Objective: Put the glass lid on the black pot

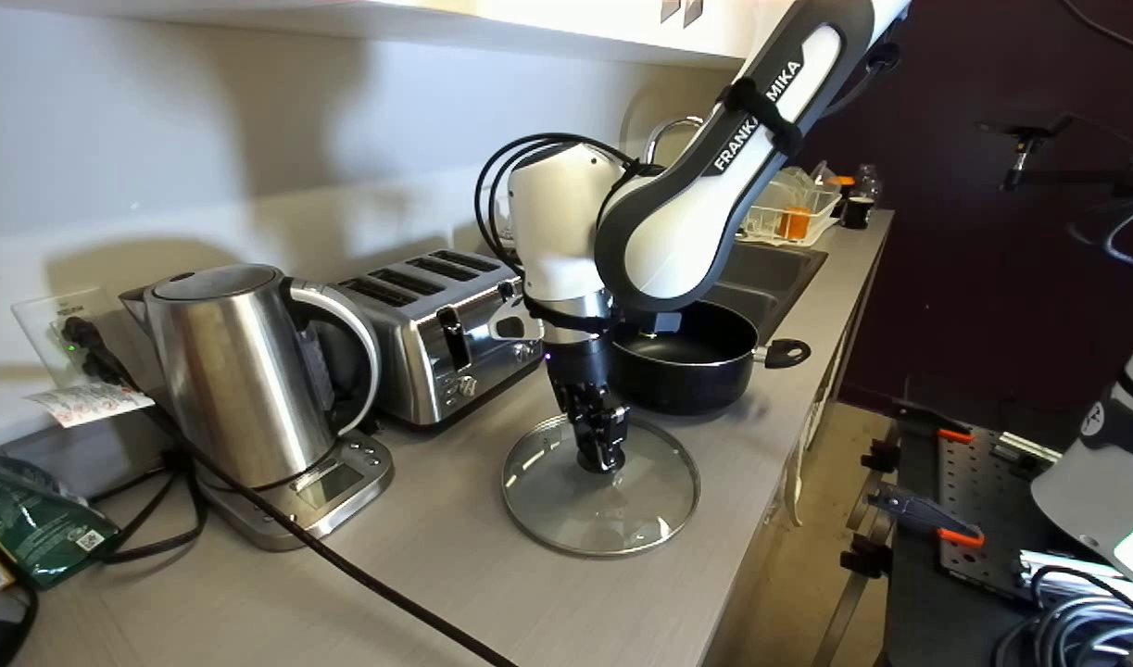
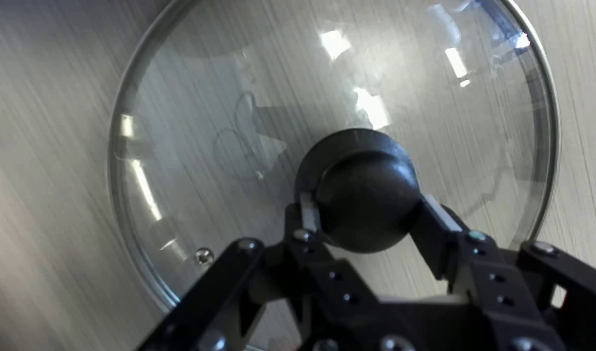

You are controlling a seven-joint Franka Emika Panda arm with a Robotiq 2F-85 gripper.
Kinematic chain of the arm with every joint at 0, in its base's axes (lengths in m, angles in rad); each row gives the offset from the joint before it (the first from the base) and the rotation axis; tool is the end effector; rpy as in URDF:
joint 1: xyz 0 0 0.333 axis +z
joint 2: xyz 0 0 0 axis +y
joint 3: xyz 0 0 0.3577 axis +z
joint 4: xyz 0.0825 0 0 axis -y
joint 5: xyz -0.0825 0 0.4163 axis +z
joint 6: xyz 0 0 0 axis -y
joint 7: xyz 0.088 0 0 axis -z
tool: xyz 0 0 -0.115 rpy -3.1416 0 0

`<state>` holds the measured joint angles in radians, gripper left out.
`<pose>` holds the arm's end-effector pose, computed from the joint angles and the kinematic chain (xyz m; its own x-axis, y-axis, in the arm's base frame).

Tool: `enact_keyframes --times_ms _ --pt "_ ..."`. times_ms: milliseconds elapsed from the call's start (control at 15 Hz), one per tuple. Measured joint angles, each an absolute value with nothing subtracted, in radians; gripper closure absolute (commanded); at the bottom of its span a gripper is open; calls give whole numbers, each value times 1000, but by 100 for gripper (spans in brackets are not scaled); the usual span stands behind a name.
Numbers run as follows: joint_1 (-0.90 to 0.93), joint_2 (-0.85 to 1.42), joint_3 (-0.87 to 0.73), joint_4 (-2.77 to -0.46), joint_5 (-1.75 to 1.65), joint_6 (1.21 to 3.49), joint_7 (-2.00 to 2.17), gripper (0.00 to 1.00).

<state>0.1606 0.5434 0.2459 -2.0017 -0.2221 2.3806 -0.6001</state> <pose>0.5793 0.2433 0.1800 0.3983 0.9099 -0.1163 0.9098 -0.4080 -0.0767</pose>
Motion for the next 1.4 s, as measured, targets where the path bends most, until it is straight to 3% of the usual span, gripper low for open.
enact_keyframes --times_ms 800,1400 --pt "219 447 335 -2051 -225 2381 -606 75" --pt "217 251 354 -2230 -192 2441 -606 75"
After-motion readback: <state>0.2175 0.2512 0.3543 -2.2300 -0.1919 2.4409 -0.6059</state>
